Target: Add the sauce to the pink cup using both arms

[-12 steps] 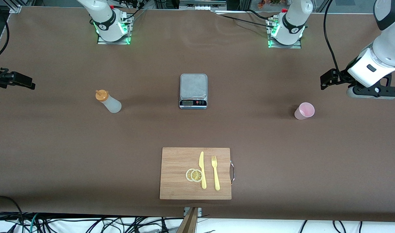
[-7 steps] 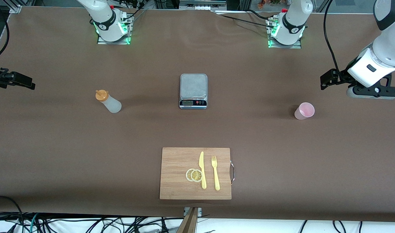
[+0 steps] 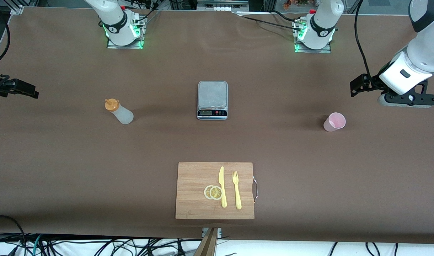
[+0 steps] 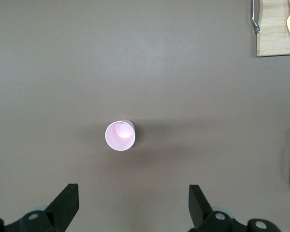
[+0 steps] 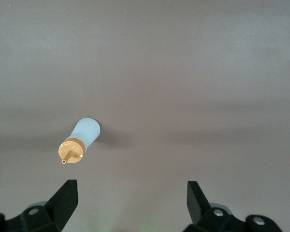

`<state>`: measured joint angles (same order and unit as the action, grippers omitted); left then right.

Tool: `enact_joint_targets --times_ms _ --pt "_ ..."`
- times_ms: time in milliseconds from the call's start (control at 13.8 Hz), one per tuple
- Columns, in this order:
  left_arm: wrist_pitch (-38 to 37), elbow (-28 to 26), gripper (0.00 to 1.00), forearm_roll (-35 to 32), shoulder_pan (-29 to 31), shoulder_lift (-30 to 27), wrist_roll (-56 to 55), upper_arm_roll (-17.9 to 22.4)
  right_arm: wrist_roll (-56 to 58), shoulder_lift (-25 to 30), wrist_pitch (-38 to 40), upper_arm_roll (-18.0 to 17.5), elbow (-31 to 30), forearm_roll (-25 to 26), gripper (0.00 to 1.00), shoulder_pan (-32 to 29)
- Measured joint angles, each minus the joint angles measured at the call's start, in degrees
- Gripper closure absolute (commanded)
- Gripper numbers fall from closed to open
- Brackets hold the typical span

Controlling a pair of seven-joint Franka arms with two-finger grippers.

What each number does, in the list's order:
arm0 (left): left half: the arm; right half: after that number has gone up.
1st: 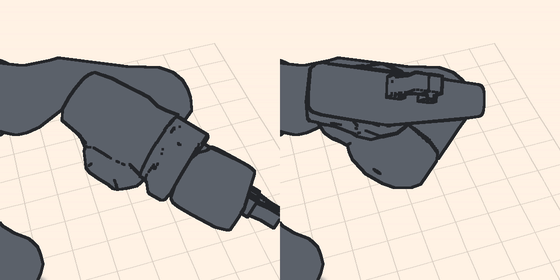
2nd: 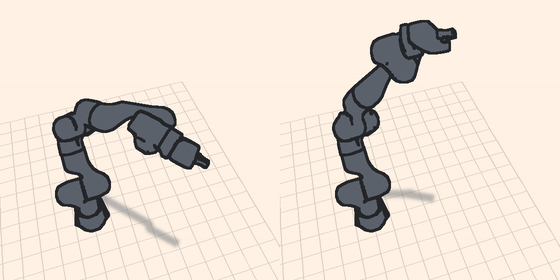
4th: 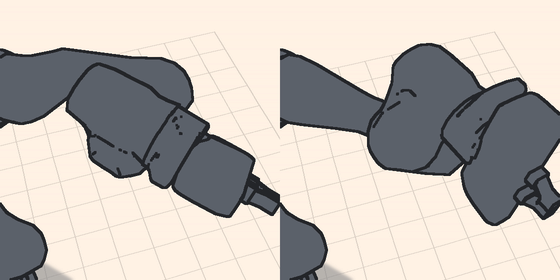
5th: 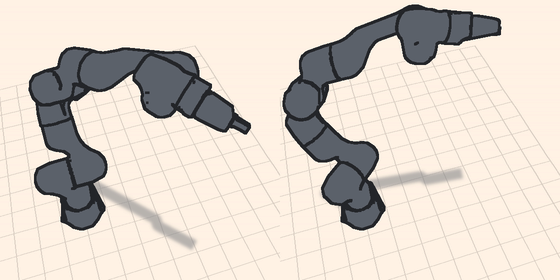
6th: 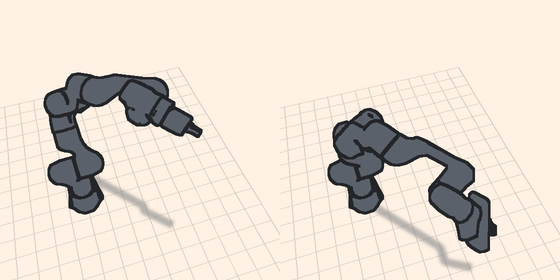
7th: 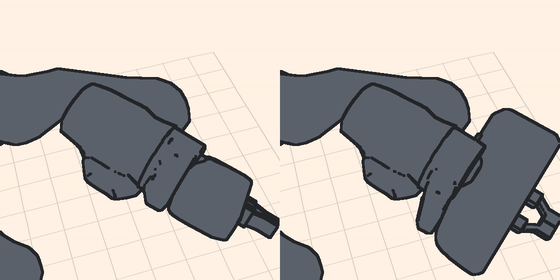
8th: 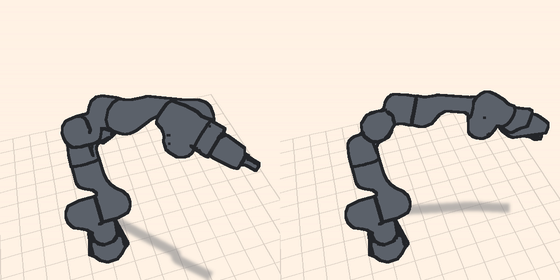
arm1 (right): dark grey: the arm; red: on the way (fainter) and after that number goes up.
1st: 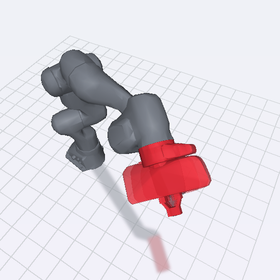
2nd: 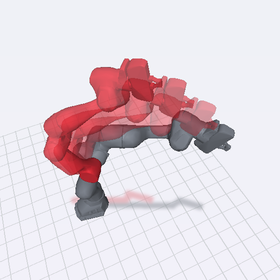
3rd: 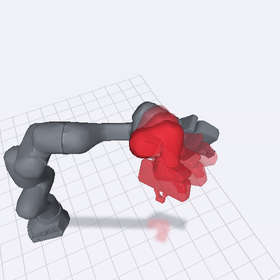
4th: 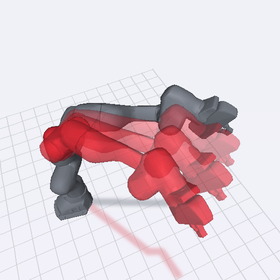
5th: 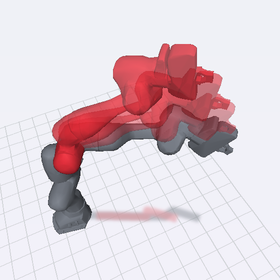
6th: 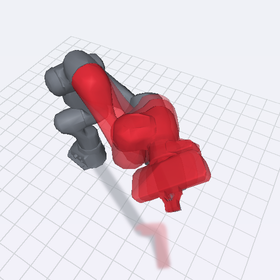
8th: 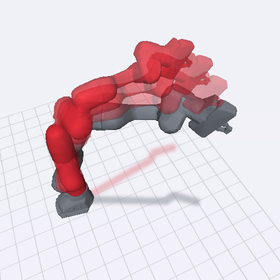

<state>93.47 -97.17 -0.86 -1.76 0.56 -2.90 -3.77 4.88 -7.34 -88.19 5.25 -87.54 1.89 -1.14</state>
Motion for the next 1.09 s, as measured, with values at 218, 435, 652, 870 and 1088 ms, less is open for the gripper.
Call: enact_joint_targets --times_ms 218,435,652,870,1088 --pt "-0.09 0.00 0.00 0.00 -0.01 0.00 0.00 0.00 0.00 0.00 -0.01 0.00 0.00 0.00 0.00 -0.02" --pt "-0.13 0.00 0.00 0.00 -0.21 0.02 0.00 -0.04 0.00 -0.01 -0.01 0.00 0.00 0.00 0.00 -0.03" --pt "-0.39 -0.04 0.00 0.00 -0.26 0.34 0.00 -0.03 0.00 -0.01 -0.01 0.00 0.00 0.00 0.00 -0.04" --pt "-0.43 -0.04 0.00 0.00 -0.22 0.68 0.00 0.05 0.00 -0.08 -0.02 0.00 0.00 0.00 0.00 -0.04" --pt "-3.08 -0.04 0.00 0.00 -0.22 0.68 0.00 0.05 0.00 -0.23 -0.04 0.01 0.00 0.00 0.00 -0.07"
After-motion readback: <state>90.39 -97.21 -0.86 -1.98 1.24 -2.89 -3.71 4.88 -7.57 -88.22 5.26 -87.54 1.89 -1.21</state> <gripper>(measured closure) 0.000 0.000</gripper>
